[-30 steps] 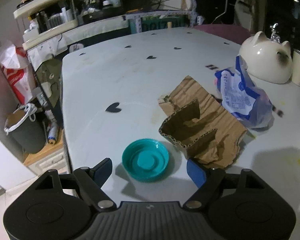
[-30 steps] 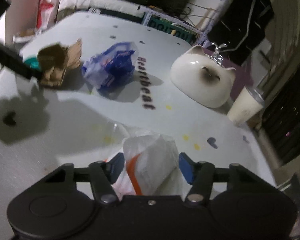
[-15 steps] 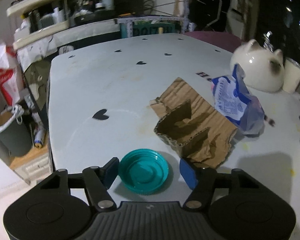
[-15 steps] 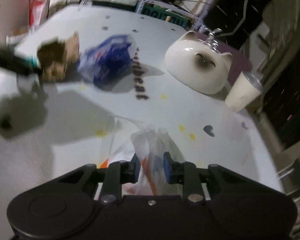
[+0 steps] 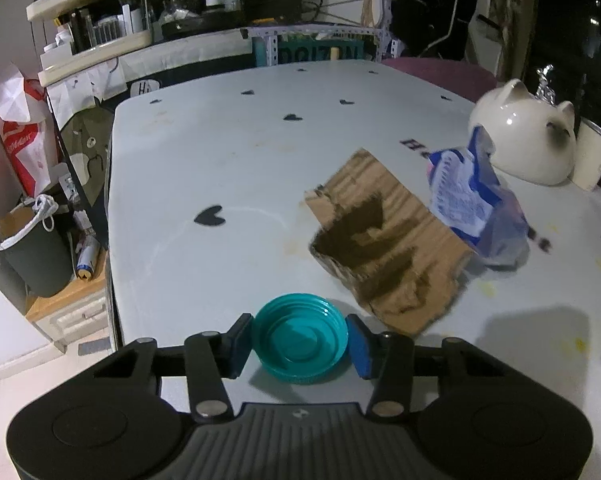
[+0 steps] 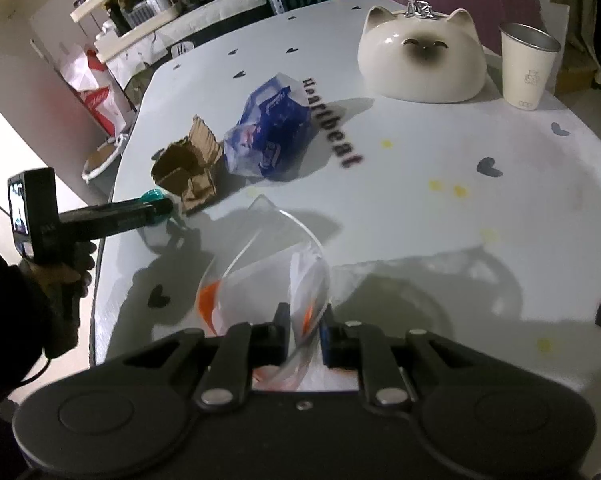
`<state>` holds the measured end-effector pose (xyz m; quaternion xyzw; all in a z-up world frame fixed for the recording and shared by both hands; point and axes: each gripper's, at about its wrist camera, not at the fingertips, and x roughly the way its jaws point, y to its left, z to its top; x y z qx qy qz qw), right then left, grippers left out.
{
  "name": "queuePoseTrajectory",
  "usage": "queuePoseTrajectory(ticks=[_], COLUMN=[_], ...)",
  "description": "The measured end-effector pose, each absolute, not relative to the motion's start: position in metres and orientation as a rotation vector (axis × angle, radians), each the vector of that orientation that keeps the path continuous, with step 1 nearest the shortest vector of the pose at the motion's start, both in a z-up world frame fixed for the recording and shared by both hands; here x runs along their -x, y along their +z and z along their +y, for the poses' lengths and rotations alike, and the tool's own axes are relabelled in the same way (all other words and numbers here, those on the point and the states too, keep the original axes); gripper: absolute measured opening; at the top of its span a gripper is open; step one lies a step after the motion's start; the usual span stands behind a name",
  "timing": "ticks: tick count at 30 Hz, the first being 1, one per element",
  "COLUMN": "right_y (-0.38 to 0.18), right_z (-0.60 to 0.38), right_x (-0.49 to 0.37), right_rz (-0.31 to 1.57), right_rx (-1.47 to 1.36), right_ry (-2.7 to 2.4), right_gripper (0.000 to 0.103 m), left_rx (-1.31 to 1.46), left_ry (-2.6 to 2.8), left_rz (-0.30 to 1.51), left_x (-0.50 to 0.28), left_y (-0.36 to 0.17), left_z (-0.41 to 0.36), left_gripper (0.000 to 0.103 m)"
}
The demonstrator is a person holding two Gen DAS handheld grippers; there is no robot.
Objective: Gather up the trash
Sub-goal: 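Reach the left tool to the teal bottle cap while the right tool reaches the clear plastic bag, then close the left tool on the teal cap while the right tool grips the clear bag, then carry the teal cap and clear bag with both tools over the wastebasket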
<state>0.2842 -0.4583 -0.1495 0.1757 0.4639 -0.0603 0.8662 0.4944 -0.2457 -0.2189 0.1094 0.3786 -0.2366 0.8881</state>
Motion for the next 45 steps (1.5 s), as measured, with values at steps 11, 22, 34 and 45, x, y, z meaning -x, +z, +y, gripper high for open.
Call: queuePoseTrajectory(ticks=[11,22,34,45], right_y=[-0.148,-0.145,-0.123,-0.111], right_z=[-0.456,-0.448,-0.429,-0.392], right_x=[-0.274,-0.258,-0.241,-0.231], right_rz=[0.993,0.962,0.913,0.888], right_rx=[-0.335,-0.329,-0.269,-0.215], right_ry=[-0.13,-0.12,-0.065,-0.053], right_gripper=[0.012,0.012,0.012,0.012], left_rx=[-0.188,-0.138,-0.051,-0.003], left_ry=[-0.479,-0.459,-0.426,-0.433], left_rz=[0.872,0.878,0.892,0.879], left_x=[-0.431,-0.373,-0.315,-0.283], left_y=[-0.211,-0.174,-0.133,-0.11], left_z=[-0.232,-0.218,-0.201,-0.176], left_gripper=[0.05,0.05,0.05,0.05])
